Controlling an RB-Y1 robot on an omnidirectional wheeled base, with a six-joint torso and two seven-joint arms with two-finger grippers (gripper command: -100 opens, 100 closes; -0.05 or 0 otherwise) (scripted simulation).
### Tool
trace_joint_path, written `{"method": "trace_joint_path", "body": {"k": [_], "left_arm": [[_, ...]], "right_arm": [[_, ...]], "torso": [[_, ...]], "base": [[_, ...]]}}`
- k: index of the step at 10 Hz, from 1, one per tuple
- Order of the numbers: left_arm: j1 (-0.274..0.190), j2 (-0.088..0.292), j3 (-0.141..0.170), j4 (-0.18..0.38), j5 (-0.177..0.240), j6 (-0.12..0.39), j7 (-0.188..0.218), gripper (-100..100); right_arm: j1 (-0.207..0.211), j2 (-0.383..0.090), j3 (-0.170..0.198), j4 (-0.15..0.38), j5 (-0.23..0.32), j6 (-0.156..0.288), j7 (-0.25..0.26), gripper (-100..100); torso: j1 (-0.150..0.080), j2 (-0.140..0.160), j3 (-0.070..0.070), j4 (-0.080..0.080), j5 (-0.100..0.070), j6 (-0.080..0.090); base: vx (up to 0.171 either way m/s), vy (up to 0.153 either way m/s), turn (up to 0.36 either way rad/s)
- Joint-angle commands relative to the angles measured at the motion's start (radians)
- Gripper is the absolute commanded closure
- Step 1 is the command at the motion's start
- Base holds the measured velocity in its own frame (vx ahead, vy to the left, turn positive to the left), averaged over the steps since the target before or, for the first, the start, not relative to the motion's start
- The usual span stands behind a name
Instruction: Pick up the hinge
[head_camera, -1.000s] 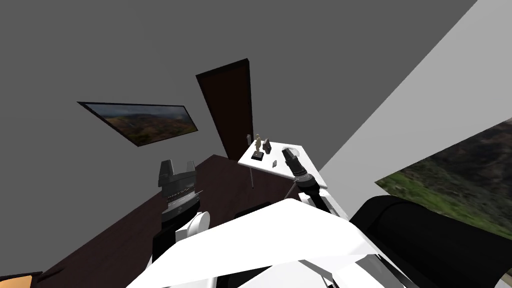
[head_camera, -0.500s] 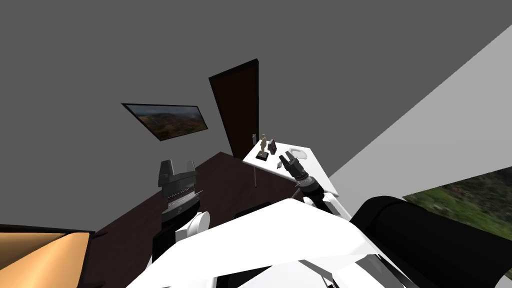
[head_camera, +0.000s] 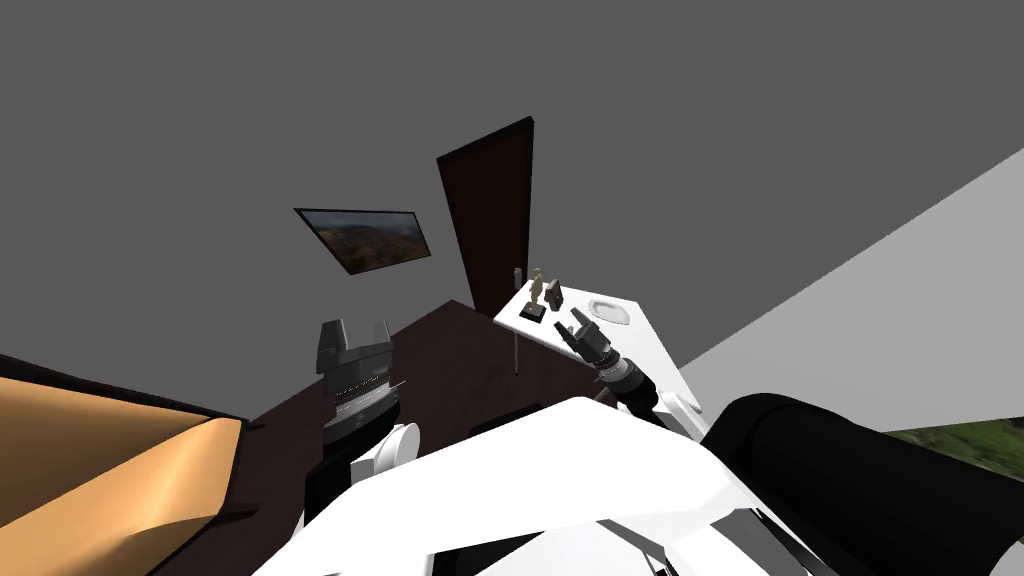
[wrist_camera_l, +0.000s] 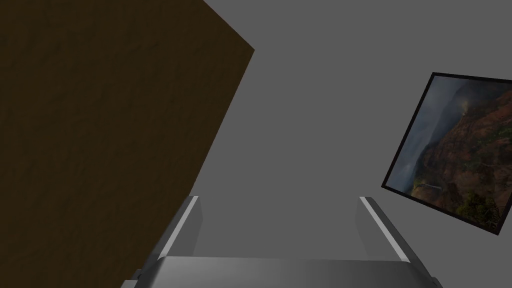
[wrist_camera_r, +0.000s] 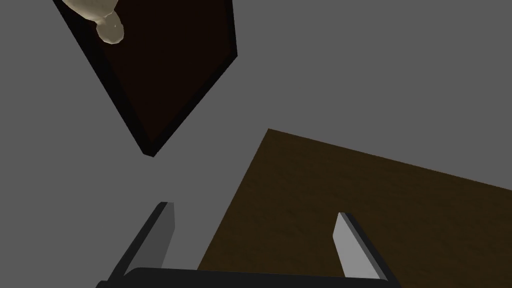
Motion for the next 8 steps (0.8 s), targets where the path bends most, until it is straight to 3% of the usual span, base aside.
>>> {"method": "trace_joint_path", "body": {"k": [1, 3, 6, 8], "left_arm": [[0.000, 0.000, 0.000, 0.000, 0.000, 0.000, 0.000, 0], [0.000, 0.000, 0.000, 0.000, 0.000, 0.000, 0.000, 0], [0.000, 0.000, 0.000, 0.000, 0.000, 0.000, 0.000, 0], [0.000, 0.000, 0.000, 0.000, 0.000, 0.000, 0.000, 0]], "right_arm": [[0.030, -0.001, -0.024, -0.006, 0.050, -0.033, 0.024, -100], [0.030, -0.001, -0.024, -0.006, 0.093, -0.033, 0.024, -100], [0.084, -0.003, -0.071, -0.014, 0.190, -0.093, 0.065, -100], [0.084, -0.003, -0.071, -0.014, 0.236, -0.093, 0.065, -100]], "torso": [[0.000, 0.000, 0.000, 0.000, 0.000, 0.000], [0.000, 0.000, 0.000, 0.000, 0.000, 0.000], [0.000, 0.000, 0.000, 0.000, 0.000, 0.000], [0.000, 0.000, 0.000, 0.000, 0.000, 0.000]], "base": [[-0.002, -0.002, 0.298], [-0.001, -0.007, 0.041], [0.001, -0.004, 0.250], [0.001, -0.009, 0.056]]}}
